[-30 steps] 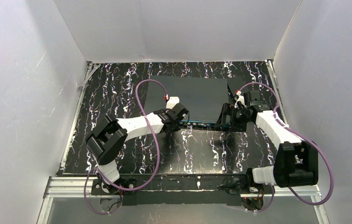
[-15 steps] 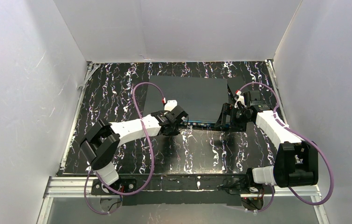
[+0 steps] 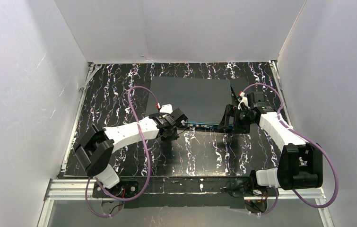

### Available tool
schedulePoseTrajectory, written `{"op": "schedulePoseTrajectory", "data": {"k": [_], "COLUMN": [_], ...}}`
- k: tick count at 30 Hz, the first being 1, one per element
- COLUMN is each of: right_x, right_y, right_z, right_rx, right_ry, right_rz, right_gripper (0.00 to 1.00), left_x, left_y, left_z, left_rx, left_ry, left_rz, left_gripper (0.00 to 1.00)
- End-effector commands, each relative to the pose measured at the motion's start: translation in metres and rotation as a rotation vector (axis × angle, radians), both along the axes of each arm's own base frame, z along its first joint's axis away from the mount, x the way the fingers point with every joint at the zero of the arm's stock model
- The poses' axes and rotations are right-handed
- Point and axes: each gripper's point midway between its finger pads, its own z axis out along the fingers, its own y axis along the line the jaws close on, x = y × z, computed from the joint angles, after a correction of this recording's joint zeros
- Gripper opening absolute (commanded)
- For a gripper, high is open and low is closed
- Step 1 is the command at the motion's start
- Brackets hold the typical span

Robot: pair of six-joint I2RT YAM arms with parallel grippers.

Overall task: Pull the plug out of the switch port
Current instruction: Pull the plug from the switch port, then place the plug at the center of the board.

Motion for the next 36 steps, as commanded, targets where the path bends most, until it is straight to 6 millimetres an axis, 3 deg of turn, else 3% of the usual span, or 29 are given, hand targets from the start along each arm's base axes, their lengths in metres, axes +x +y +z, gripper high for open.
{"op": "schedulePoseTrajectory", "data": {"k": [1,16,25,36], "right_x": [0.002,0.001,0.001,0.0], "right_y": [0.002,0.001,0.0,0.0], "right_z": [0.0,-0.003,-0.004,-0.004], "right_rx": [0.012,0.006,0.005,0.003], "right_ry": [-0.017,-0.014,-0.013,-0.013], "right_rz": [0.01,0.008,0.007,0.008], "right_gripper": [0.99,0.99,0.99,0.99], "left_x": [-0.014,-0.035,-0.036,-0.038], "left_y": [0.016,0.042,0.042,0.043], "left_z": [0.009,0.005,0.004,0.003], "left_rx": [0.0,0.096,0.125,0.118], "left_ry": [0.013,0.114,0.14,0.146], "left_rz": [0.069,0.235,0.237,0.248], "left_gripper": [0.0,0.0,0.0,0.23]}}
